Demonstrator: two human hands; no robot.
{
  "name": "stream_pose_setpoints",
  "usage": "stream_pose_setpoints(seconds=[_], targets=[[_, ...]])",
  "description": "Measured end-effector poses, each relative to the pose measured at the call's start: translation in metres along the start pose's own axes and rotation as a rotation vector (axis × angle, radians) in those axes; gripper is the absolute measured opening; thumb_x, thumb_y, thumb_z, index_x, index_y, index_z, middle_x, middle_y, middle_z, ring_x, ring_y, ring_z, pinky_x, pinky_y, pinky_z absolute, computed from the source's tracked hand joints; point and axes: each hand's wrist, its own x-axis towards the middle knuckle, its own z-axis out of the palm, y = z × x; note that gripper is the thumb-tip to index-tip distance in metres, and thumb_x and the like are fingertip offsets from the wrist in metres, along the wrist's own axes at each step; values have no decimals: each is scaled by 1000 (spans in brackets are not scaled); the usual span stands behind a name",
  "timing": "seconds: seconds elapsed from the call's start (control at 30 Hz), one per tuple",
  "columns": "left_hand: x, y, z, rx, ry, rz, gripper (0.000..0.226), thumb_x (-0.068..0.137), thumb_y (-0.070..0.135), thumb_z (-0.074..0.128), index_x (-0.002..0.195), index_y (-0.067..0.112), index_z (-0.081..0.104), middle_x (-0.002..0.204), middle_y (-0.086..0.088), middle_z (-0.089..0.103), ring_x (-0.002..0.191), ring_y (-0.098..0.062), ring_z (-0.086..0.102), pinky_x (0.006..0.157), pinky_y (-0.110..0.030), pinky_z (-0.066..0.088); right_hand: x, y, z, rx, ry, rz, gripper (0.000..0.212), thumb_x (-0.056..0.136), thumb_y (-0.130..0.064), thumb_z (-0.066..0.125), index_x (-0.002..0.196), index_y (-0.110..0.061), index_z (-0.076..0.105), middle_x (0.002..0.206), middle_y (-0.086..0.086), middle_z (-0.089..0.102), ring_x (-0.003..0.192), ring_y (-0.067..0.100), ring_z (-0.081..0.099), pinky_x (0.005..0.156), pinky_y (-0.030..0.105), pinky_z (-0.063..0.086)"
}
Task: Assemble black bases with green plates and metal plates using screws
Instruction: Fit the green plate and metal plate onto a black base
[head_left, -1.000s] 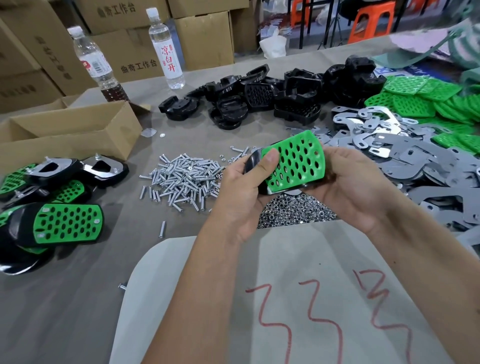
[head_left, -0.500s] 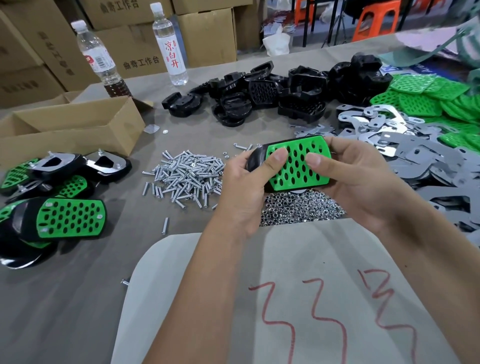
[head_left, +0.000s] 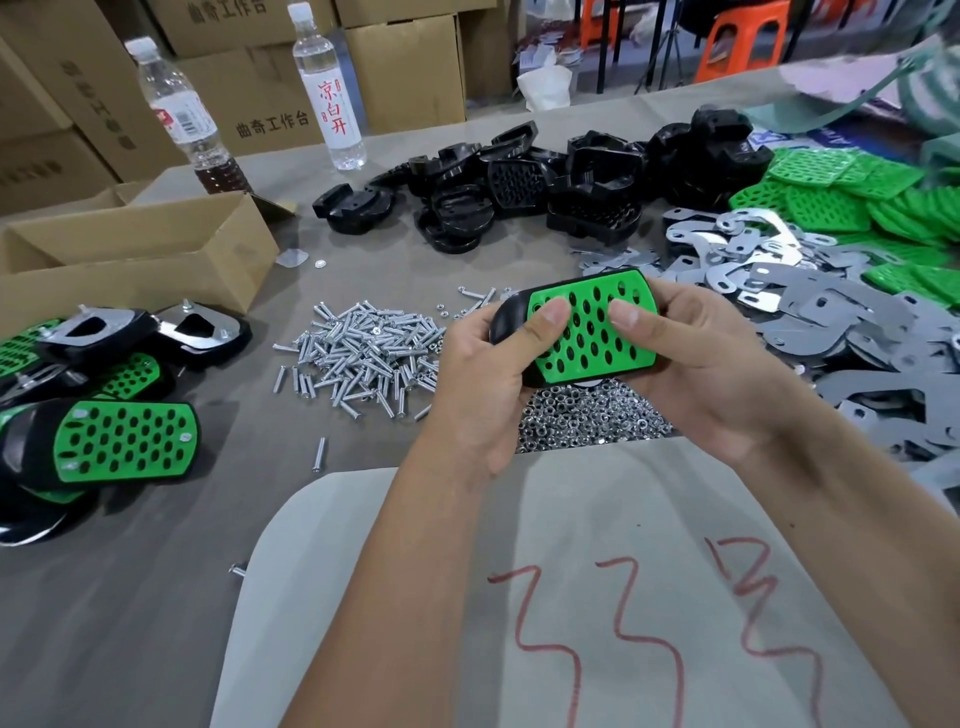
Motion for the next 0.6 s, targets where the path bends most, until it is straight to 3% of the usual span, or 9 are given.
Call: stream_pose_setpoints(seconds=[0.17, 0.27, 0.47, 0.6], targets=[[3, -4, 3, 172, 124, 65, 3, 94, 12, 73, 95, 11, 76, 97, -15, 78, 86, -23, 74, 77, -38, 63, 6, 3, 1, -67, 109, 72, 50, 89, -19, 65, 130, 9, 58, 126, 30, 67, 111, 34, 69, 103, 50, 53], [4, -1, 1, 110, 169, 26, 3, 93, 13, 74, 91, 13, 75, 90, -6, 79, 84, -19, 75, 78, -39, 63, 6, 3, -1, 55, 89, 106, 43, 100, -30, 55, 125, 3, 64, 123, 27, 70, 117, 32, 67, 103, 47, 55], [3, 5, -2, -102, 85, -28, 18, 80, 23, 77, 93, 11, 77, 97, -9, 79, 88, -20, 77, 70, -30, 61, 5, 1, -1, 111, 63, 34, 41, 99, -27, 53, 123, 3, 67, 125, 24, 70, 115, 30, 67, 105, 45, 54], [3, 5, -4, -164, 5, -26, 25, 78, 23, 75, 99, 8, 77, 102, -12, 78, 94, -24, 76, 82, -40, 64, 4, 2, 2, 157, 42, 23, 34, 94, -25, 55, 111, -4, 76, 114, 17, 75, 102, 26, 69, 90, 34, 61]])
